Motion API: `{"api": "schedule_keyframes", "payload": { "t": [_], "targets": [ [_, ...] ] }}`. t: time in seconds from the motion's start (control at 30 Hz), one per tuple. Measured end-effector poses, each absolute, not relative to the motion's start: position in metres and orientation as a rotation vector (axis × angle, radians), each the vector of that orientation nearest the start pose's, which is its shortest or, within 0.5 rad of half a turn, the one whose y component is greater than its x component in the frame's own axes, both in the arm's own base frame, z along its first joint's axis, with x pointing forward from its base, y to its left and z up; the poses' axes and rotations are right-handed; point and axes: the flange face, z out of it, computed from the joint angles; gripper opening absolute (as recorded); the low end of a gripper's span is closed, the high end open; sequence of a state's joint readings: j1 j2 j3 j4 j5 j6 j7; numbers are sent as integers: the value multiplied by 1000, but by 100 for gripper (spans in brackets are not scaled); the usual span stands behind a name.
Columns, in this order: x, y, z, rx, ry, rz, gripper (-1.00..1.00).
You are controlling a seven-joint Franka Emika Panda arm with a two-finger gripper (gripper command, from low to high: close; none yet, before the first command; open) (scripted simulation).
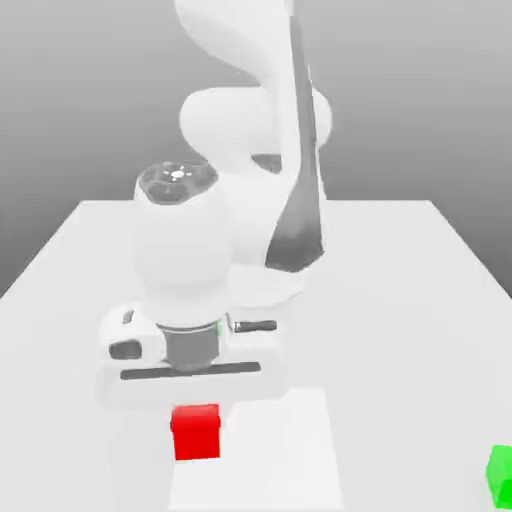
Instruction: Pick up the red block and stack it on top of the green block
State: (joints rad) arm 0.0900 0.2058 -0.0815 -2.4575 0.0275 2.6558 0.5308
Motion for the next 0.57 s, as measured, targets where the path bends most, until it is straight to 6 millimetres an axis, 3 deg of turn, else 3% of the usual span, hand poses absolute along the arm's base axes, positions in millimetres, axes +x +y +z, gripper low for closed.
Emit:
{"api": "schedule_keyframes", "payload": {
  "t": [0.17, 0.33, 0.37, 0.43, 0.47, 0.57],
  "targets": [
    [498, 126, 226, -3110, 499, 11, -100],
    [481, 251, 238, -3139, 164, 7, -100],
    [476, 276, 232, -3141, 98, 5, -100],
    [470, 300, 206, -3141, 35, 2, -100],
    [468, 304, 192, -3141, 25, 2, 100],
    [468, 304, 192, -3141, 25, 2, 100]
  ]
}}
